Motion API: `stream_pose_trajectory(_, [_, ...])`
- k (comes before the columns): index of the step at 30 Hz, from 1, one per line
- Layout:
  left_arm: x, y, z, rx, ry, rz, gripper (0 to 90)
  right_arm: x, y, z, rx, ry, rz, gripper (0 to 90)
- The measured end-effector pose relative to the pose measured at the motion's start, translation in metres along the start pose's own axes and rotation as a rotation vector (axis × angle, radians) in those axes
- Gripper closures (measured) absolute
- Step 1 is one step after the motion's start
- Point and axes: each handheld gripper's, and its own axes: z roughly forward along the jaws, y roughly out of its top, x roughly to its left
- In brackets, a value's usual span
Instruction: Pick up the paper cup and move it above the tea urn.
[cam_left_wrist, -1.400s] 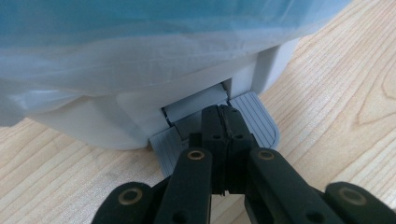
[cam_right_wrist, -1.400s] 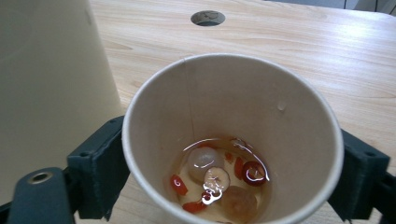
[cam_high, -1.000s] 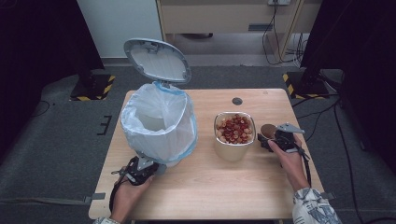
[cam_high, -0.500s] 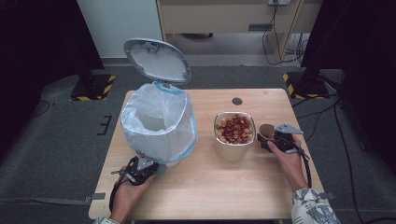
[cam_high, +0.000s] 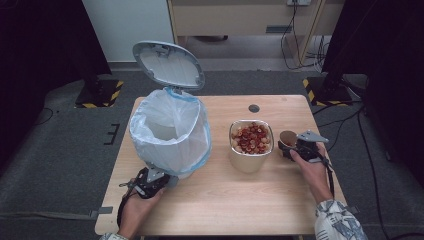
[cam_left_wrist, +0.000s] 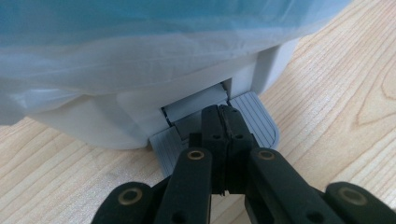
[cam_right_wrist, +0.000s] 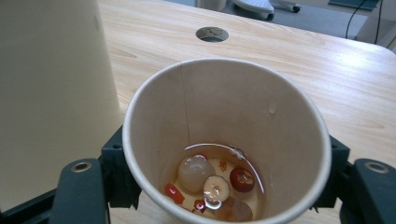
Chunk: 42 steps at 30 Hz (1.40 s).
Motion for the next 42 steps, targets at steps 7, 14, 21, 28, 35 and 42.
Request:
stream_pose_trajectory(7, [0.0, 0.0, 0.0, -0.001, -0.001, -0.002, 88.8, -0.015, 0.02, -0.002, -0.004, -0.021, -0.081, 31.6])
stream_pose_trajectory(14, [0.0, 0.0, 0.0, 0.0, -0.001, 0.0, 88.8, -0.03, 0.048, 0.007, -0.037, -0.029, -0.181, 32.7])
stream_pose_trajectory(21, [0.0, 0.0, 0.0, -0.001, -0.003, -0.002, 88.8, -0.034, 0.067, 0.017, -0.057, -0.018, -0.246, 32.9])
stream_pose_trajectory(28, [0.001, 0.0, 0.0, -0.001, -0.007, -0.01, 88.7, -0.034, 0.088, 0.028, -0.076, -0.002, -0.36, 32.9])
stream_pose_trajectory(35, [0.001, 0.0, 0.0, 0.0, -0.005, -0.009, 88.7, -0.029, 0.1, 0.032, -0.102, 0.014, -0.391, 33.0])
stream_pose_trajectory(42, [0.001, 0.0, 0.0, -0.001, -0.005, -0.011, 88.7, -0.019, 0.107, 0.027, -0.119, 0.021, -0.45, 33.0])
